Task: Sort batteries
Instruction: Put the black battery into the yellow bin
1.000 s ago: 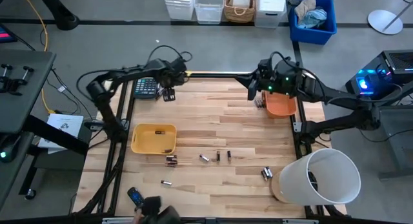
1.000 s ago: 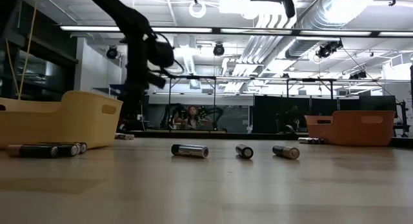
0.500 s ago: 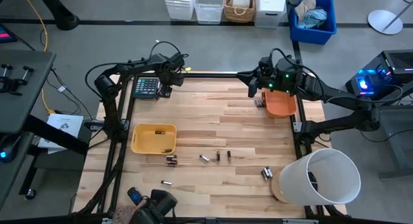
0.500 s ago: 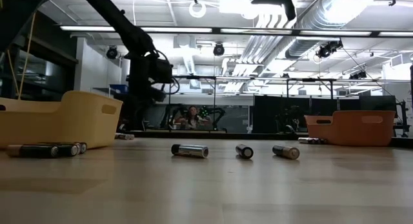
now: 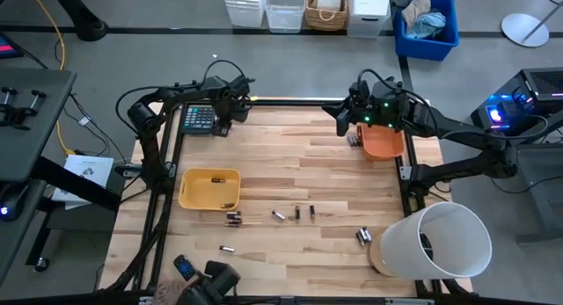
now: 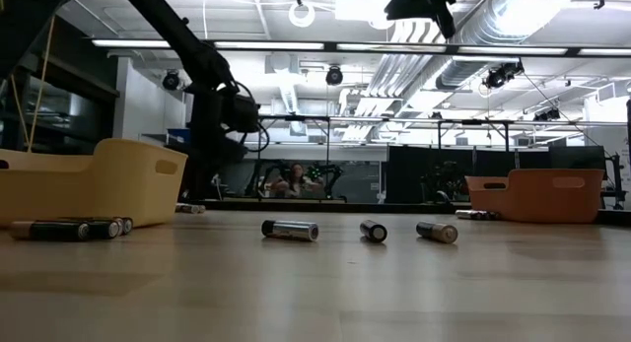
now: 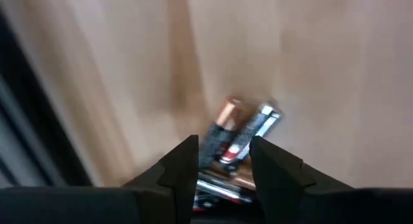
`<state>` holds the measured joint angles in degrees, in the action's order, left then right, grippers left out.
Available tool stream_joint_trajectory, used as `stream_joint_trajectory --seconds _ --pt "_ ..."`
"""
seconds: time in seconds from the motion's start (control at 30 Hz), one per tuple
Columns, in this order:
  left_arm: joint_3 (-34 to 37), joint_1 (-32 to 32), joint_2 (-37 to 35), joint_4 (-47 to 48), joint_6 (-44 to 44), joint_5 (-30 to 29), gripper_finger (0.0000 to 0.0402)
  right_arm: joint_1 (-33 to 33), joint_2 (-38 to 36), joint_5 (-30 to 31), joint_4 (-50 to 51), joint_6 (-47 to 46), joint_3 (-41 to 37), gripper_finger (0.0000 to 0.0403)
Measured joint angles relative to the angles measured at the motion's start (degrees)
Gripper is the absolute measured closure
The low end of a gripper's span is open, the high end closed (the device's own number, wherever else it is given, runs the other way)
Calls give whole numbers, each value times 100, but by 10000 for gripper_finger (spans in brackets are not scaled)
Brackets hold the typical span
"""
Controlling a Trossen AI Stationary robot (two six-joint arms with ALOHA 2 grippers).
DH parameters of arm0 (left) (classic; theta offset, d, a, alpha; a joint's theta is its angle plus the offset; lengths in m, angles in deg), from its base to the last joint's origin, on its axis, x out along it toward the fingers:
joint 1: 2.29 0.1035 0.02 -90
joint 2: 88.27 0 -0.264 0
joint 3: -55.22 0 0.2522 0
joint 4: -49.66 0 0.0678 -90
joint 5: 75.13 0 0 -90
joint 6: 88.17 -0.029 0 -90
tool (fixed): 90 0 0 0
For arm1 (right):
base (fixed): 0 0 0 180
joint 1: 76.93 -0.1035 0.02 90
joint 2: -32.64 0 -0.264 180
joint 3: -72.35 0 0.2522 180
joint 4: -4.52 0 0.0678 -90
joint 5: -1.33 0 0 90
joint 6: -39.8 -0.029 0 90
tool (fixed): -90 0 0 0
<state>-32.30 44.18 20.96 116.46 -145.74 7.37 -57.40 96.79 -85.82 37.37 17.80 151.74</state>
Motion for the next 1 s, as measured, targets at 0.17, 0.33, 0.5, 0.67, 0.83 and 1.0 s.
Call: stream_joint_trajectory --seconds 0.17,0.33,0.5,0.67,0.83,1.0 --pt "-2 -14 0 -212 -176 -30 275 0 -1 11 -1 0 0 352" --pt "-2 -30 0 -30 -585 -37 275 0 -1 11 25 1 0 352" --pt "-9 -26 50 -62 -617 227 275 0 -1 11 123 0 0 352" --pt "-11 -26 226 -103 -681 167 275 0 -1 13 125 0 0 352" --pt "-13 -28 440 -353 -586 -62 275 -4 -1 13 128 -157 0 352" --pt "-37 -33 592 -309 -617 -195 296 -4 -1 13 149 -300 0 352"
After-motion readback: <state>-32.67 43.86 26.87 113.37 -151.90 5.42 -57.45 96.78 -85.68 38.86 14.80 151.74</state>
